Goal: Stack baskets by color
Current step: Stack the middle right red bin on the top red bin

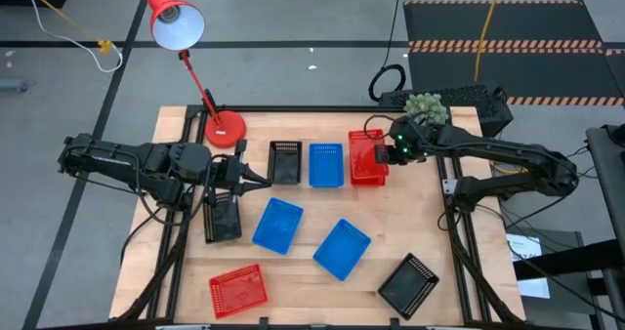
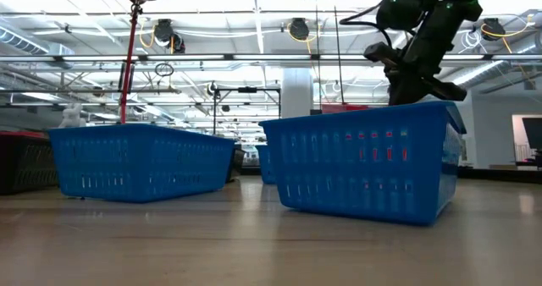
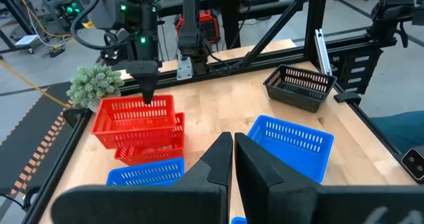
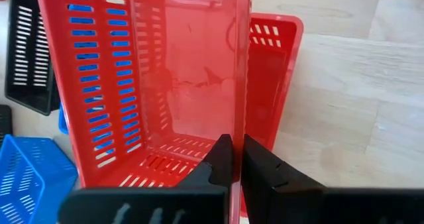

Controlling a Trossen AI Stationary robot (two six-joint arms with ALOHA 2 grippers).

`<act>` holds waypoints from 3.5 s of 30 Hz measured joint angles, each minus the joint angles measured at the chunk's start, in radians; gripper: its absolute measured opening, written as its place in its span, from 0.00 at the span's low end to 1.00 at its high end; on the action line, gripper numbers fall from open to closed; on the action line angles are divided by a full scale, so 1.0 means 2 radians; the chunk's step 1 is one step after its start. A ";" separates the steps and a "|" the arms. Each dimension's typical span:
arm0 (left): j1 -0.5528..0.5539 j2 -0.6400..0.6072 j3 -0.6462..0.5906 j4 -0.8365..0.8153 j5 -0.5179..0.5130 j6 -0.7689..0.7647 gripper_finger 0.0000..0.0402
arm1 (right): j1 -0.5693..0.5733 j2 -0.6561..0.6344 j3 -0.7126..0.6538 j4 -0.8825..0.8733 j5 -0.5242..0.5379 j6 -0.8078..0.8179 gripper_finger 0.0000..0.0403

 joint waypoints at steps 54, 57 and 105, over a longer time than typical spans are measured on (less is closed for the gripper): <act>0.000 0.000 0.000 -0.011 0.000 0.000 0.05 | 0.000 0.023 -0.064 0.059 -0.038 0.048 0.04; 0.000 0.000 0.000 -0.011 0.000 0.000 0.05 | 0.000 0.023 -0.064 0.060 -0.033 0.052 0.04; 0.000 0.000 0.000 -0.011 -0.003 0.003 0.05 | 0.024 -0.062 -0.064 0.091 -0.011 -0.104 0.36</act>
